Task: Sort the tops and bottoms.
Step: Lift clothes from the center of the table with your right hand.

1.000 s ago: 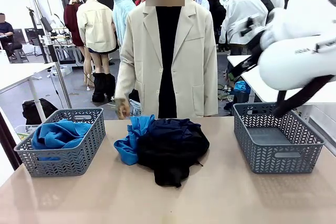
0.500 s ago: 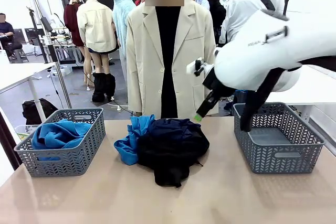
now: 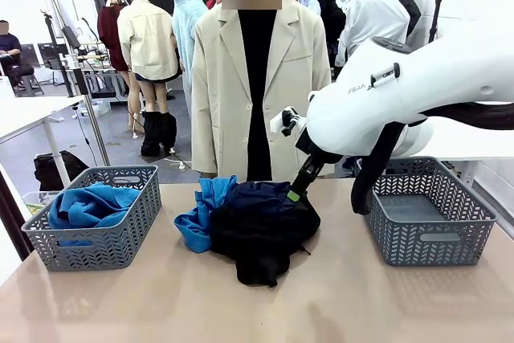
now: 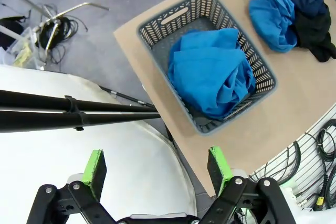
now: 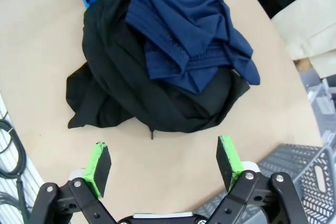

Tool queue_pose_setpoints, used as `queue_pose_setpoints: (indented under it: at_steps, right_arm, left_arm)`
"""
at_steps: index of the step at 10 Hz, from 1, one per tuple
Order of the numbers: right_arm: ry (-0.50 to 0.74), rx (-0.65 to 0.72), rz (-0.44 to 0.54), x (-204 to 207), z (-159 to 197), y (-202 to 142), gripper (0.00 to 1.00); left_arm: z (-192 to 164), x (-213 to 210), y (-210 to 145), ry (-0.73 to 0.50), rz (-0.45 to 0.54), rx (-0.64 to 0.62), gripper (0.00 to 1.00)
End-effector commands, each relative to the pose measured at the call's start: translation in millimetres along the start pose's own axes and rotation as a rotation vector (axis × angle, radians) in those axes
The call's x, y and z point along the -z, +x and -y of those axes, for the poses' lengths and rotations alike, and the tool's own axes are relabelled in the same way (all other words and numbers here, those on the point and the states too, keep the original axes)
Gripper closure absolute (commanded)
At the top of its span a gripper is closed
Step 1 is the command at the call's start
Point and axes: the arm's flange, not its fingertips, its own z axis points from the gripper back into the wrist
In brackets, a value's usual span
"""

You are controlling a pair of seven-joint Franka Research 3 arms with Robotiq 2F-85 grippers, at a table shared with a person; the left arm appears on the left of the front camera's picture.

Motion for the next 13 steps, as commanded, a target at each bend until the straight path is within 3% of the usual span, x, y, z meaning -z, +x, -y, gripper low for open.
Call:
queue_pose_setpoints:
  at_steps: [1,3,5,6,7,10,13]
  right_arm:
    - [0.026,0.010,0.013,-6.6,1.6,-1.3,0.00]
    - [-0.004,0.004,0.002,-4.9,2.1,-0.7,0.00]
    - [0.104,-0.020,-0.072,40.9,17.3,28.9,0.00]
    - [0.082,-0.033,-0.105,69.1,24.9,43.6,0.00]
    - [0.137,-0.067,-0.128,90.1,23.6,54.2,0.00]
    - [0.224,-0.131,-0.182,126.0,17.5,73.8,0.00]
    - [0.073,-0.191,-0.170,133.5,10.4,79.4,0.00]
  left_arm:
    - [0.0,-1.2,-1.0,0.005,-0.018,-0.005,0.00]
    - [0.0,-1.2,-1.0,0.005,-0.018,-0.005,0.00]
    - [0.0,-1.2,-1.0,0.005,-0.018,-0.005,0.00]
    - [0.0,-1.2,-1.0,0.005,-0.018,-0.005,0.00]
    - [0.0,-1.2,-1.0,0.005,-0.018,-0.005,0.00]
    - [0.0,-1.2,-1.0,0.005,-0.018,-0.005,0.00]
    - [0.0,-1.2,-1.0,0.005,-0.018,-0.005,0.00]
